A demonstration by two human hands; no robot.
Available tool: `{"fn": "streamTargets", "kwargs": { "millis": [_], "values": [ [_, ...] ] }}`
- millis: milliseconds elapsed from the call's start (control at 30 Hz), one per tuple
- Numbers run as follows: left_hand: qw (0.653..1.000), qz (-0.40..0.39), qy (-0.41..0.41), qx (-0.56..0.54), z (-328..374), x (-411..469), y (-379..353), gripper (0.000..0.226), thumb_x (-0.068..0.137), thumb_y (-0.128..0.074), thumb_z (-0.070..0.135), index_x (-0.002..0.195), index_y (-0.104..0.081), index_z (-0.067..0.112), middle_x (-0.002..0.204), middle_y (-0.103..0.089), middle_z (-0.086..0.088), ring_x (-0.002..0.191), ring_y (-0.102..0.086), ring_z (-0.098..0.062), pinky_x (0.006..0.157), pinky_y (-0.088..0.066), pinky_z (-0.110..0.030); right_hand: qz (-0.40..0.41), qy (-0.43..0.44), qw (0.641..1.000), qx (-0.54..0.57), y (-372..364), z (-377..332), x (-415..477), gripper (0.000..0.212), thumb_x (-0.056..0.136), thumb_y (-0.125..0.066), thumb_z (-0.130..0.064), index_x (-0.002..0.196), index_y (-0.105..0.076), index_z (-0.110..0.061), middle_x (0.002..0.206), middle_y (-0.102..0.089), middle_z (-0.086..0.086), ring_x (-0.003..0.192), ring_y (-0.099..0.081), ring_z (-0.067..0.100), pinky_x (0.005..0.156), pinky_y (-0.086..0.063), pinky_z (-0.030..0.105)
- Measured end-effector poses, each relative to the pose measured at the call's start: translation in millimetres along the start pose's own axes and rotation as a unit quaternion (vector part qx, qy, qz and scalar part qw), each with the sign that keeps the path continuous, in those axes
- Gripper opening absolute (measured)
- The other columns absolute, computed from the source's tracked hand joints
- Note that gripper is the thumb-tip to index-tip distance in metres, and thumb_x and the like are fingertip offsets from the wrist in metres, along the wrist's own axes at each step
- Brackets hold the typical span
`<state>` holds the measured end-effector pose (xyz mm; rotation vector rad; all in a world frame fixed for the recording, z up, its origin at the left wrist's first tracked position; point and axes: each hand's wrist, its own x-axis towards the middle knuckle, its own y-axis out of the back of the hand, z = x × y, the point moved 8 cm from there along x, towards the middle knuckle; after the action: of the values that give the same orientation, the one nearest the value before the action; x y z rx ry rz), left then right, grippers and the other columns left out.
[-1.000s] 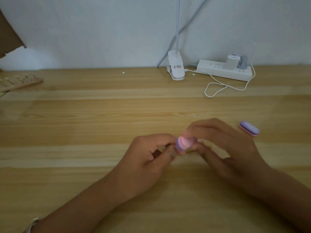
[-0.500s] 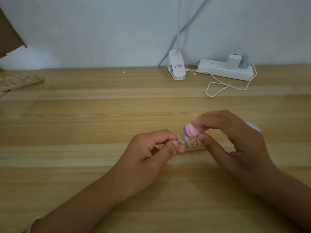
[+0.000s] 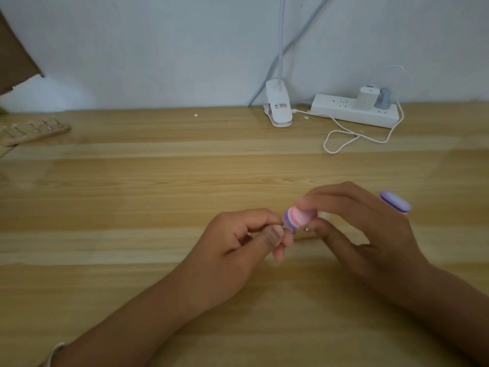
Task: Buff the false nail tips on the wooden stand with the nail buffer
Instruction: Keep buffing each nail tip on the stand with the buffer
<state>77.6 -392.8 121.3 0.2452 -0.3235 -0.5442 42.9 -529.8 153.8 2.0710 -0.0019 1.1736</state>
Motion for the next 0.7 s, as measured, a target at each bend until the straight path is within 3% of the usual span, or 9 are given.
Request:
{"fn": "streamTargets", "kwargs": {
  "millis": [133,200,300,433,500,600,667,700],
  "values": [
    [0.999,-0.019,-0.006,-0.030,5,1,-2,0.023,0.096,-0.055,0.020,0.076,-0.066,0.023,0.064,-0.060,0.015,0.057,-0.048,0.002,0.055,-0.035,-0.014,0.007,0.026,0.999,0.036,-7,-16,-4,0.025,0.094,-0.061,-0.008,0.117,-0.062,-0.013,0.109,-0.066,0.005,0.102,-0.063,0.010,0.092,-0.046,0.017],
    [0.998,-0.029,0.013,-0.060,1,2,-2,0.025,0.098,-0.052,0.012,0.077,-0.065,0.012,0.062,-0.059,0.014,0.049,-0.046,0.006,0.053,-0.033,-0.004,0.001,0.021,1.000,0.021,-6,-12,-3,0.025,0.093,-0.061,-0.008,0.117,-0.062,-0.013,0.106,-0.066,0.005,0.099,-0.062,0.009,0.093,-0.044,0.014],
    [0.995,-0.034,0.030,-0.086,-4,2,-3,0.026,0.099,-0.046,0.006,0.082,-0.064,0.000,0.065,-0.060,0.004,0.044,-0.046,0.008,0.049,-0.032,-0.001,0.007,-0.009,1.000,0.010,-2,-2,-1,0.023,0.092,-0.061,-0.009,0.115,-0.062,-0.014,0.104,-0.064,0.001,0.098,-0.059,0.004,0.092,-0.039,0.009],
    [0.996,-0.040,0.009,-0.075,-1,3,-6,0.025,0.098,-0.047,0.007,0.078,-0.062,0.003,0.056,-0.056,0.021,0.047,-0.048,0.011,0.050,-0.031,0.001,0.002,0.019,0.999,0.027,-7,-13,-3,0.024,0.093,-0.059,-0.008,0.117,-0.061,-0.013,0.105,-0.064,0.003,0.101,-0.059,0.006,0.093,-0.041,0.012],
    [0.995,-0.033,0.014,-0.090,-3,3,-4,0.024,0.099,-0.046,0.003,0.081,-0.063,0.004,0.065,-0.060,0.010,0.048,-0.050,0.011,0.052,-0.033,0.002,-0.003,0.000,1.000,0.001,-3,-2,-1,0.022,0.093,-0.058,-0.010,0.114,-0.062,-0.015,0.103,-0.065,0.000,0.102,-0.057,0.000,0.093,-0.035,0.007],
    [0.996,-0.023,0.010,-0.085,-3,2,-2,0.022,0.096,-0.050,0.011,0.083,-0.067,0.012,0.070,-0.064,-0.001,0.055,-0.052,0.006,0.054,-0.038,-0.010,0.012,-0.049,0.999,0.016,4,11,-1,0.020,0.093,-0.059,-0.011,0.112,-0.064,-0.014,0.102,-0.067,-0.001,0.102,-0.060,0.002,0.091,-0.037,0.009],
    [0.999,-0.019,0.011,-0.049,-6,2,-1,0.020,0.094,-0.054,0.020,0.083,-0.071,0.021,0.071,-0.067,0.004,0.061,-0.057,-0.023,0.056,-0.041,-0.037,0.010,-0.034,0.999,0.027,-1,4,-3,0.019,0.093,-0.059,-0.010,0.111,-0.065,-0.011,0.105,-0.066,-0.002,0.103,-0.060,0.004,0.092,-0.039,0.011],
    [0.999,-0.019,0.014,-0.040,-8,2,-1,0.019,0.094,-0.056,0.023,0.083,-0.072,0.023,0.071,-0.068,0.004,0.061,-0.055,-0.035,0.055,-0.040,-0.044,0.001,-0.019,0.999,0.026,-4,0,-4,0.020,0.093,-0.059,-0.010,0.111,-0.066,-0.009,0.107,-0.066,0.000,0.104,-0.060,0.006,0.093,-0.041,0.012]
  ]
}}
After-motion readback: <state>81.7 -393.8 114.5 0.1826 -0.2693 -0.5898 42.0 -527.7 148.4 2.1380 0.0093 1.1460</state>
